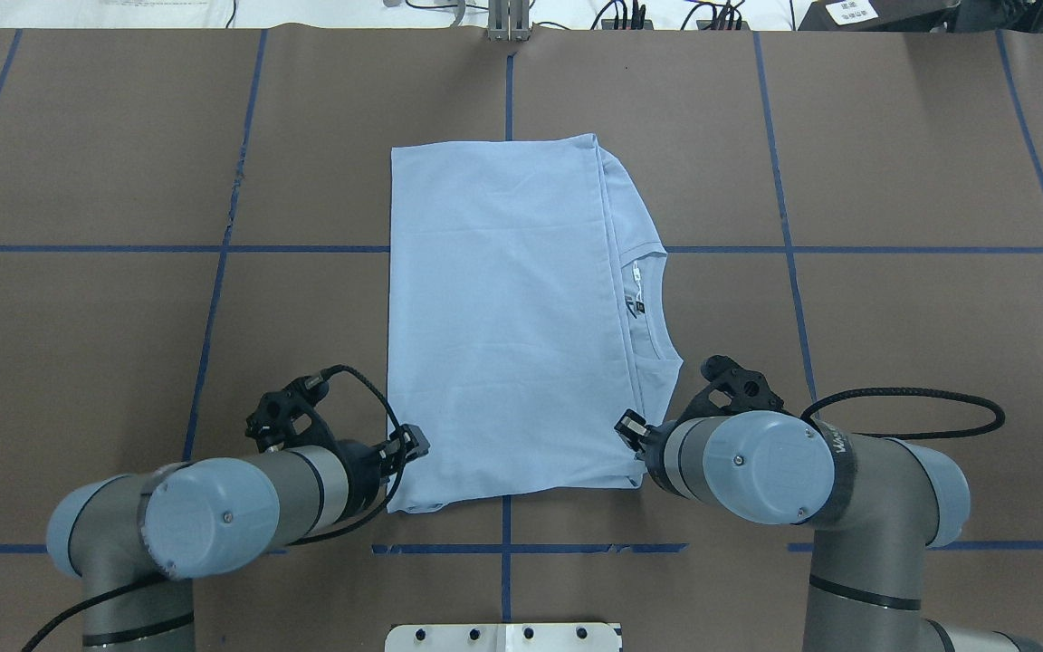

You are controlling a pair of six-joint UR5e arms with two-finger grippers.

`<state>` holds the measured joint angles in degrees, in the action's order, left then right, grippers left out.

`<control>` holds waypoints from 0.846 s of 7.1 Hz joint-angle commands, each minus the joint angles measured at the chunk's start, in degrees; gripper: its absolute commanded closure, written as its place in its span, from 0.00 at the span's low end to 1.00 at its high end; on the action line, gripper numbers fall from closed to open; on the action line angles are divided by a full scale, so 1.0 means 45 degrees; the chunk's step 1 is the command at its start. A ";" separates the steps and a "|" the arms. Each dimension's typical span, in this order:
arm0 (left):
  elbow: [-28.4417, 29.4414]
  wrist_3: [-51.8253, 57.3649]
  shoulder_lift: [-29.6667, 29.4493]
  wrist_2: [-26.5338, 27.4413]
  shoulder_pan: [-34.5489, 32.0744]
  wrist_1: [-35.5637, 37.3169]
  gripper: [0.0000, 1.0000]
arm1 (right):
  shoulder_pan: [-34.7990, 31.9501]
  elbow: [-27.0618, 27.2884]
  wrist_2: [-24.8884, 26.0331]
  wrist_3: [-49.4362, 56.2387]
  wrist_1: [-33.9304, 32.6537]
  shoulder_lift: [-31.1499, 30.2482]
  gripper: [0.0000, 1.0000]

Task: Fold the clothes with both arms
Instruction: 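Move the left gripper to the other near corner and grasp both near corners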

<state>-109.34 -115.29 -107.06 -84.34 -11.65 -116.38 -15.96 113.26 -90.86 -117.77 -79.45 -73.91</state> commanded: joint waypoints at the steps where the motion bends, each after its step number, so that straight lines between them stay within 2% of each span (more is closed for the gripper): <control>1: -0.0078 -0.0240 0.0586 0.0188 0.0576 0.0197 0.36 | 0.0011 0.0006 -0.0004 0.0000 0.0000 -0.0041 1.00; 3: -0.0059 -0.0260 0.0551 0.0168 0.0655 0.0197 0.39 | 0.0011 0.0006 -0.0004 0.0000 0.0000 -0.0022 1.00; 5: -0.0098 -0.0608 0.0414 0.0149 0.0694 0.0197 0.62 | -0.0009 0.0006 -0.0004 0.0019 0.0000 -0.0041 1.00; 6: -0.0156 -0.0747 0.0375 0.0149 0.0714 0.0197 0.68 | -0.0009 0.0006 -0.0004 0.0019 0.0000 -0.0041 1.00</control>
<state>-109.82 -117.68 -105.14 -83.66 -8.56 -115.49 -15.99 113.29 -90.88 -117.72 -79.45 -74.08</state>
